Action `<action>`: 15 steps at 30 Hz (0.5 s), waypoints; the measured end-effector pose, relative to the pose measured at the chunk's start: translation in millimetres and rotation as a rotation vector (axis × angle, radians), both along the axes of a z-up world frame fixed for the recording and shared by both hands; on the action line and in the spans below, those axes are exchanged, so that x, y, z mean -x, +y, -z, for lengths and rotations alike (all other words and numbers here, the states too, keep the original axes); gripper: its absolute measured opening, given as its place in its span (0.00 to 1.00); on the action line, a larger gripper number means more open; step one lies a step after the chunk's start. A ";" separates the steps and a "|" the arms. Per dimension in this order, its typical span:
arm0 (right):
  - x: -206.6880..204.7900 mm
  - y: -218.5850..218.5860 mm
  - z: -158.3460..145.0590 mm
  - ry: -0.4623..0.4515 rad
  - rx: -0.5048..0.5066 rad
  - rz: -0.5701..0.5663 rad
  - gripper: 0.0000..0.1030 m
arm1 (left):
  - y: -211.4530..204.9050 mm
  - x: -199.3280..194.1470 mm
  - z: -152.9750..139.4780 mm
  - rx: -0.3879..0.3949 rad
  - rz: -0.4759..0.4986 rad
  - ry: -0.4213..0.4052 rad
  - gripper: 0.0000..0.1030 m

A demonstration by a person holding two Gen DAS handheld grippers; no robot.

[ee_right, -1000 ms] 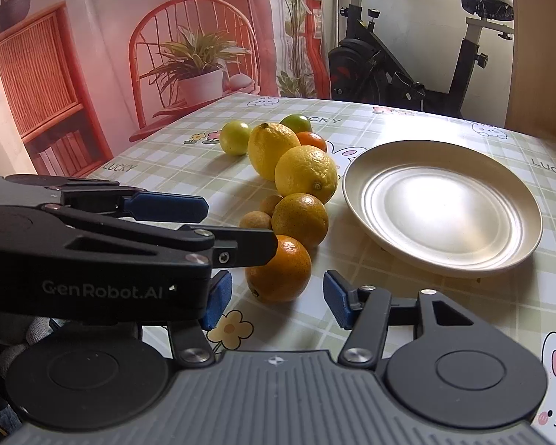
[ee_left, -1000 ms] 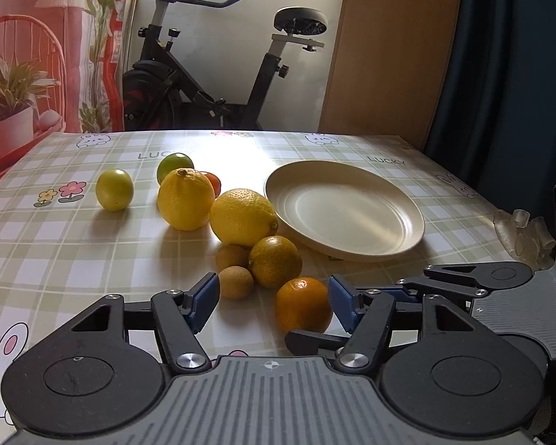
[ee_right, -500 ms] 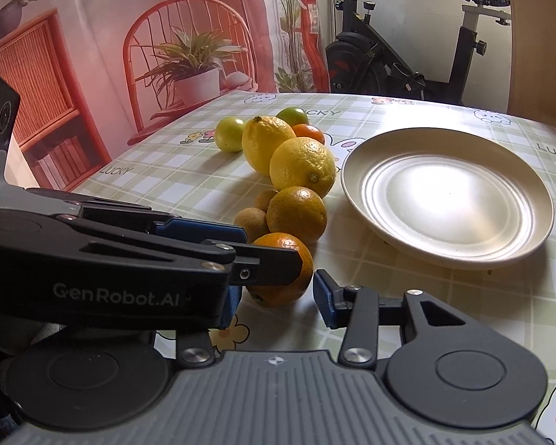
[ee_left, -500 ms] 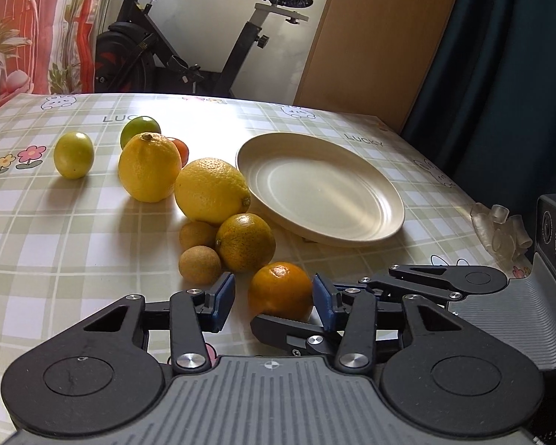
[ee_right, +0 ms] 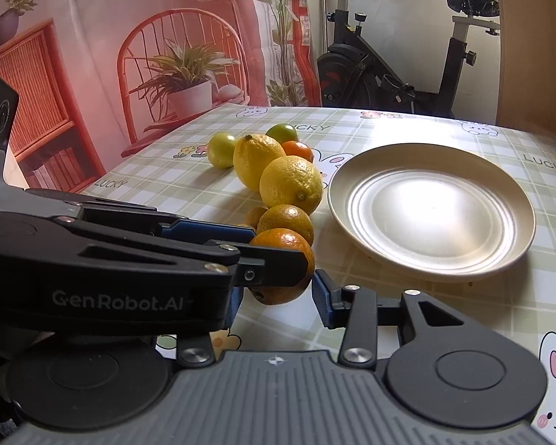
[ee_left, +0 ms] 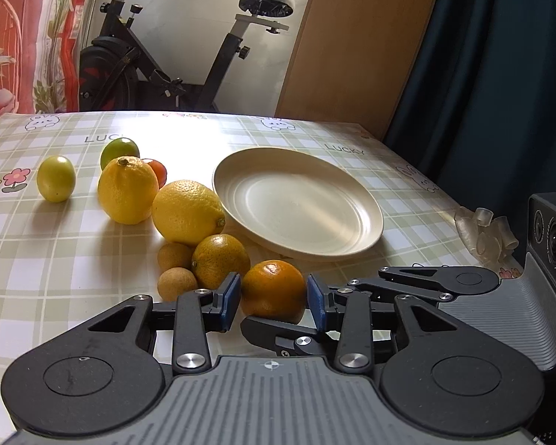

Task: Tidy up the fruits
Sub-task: 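Close the left gripper around the orange, then carry the orange onto the beige plate and open the left gripper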

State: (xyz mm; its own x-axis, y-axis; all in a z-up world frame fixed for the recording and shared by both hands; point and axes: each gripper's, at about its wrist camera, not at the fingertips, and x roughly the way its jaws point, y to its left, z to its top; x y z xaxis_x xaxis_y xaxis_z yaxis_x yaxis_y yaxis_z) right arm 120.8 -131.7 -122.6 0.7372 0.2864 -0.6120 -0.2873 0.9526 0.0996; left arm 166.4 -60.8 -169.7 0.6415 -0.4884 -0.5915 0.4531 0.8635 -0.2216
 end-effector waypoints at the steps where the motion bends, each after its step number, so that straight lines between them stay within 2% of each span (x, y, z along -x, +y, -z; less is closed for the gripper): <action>1: 0.4 -2.8 -2.9 -0.009 -0.007 0.010 0.42 | -3.1 -0.9 -3.5 0.001 0.005 -0.010 0.40; 8: -21.5 -27.0 -24.5 -0.033 -0.057 0.067 0.42 | -22.3 -29.1 -20.1 0.028 0.011 -0.042 0.41; 15: -56.7 -38.4 -25.7 -0.056 -0.033 0.062 0.42 | -36.3 -67.4 -23.4 0.010 0.000 -0.029 0.41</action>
State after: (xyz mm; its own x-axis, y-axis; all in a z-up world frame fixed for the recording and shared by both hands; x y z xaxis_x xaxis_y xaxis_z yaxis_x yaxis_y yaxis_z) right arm 177.5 -170.1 -96.8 0.7868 0.2588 -0.5604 -0.2344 0.9651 0.1167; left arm 233.8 -97.1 -146.3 0.6583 -0.4943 -0.5677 0.4594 0.8613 -0.2171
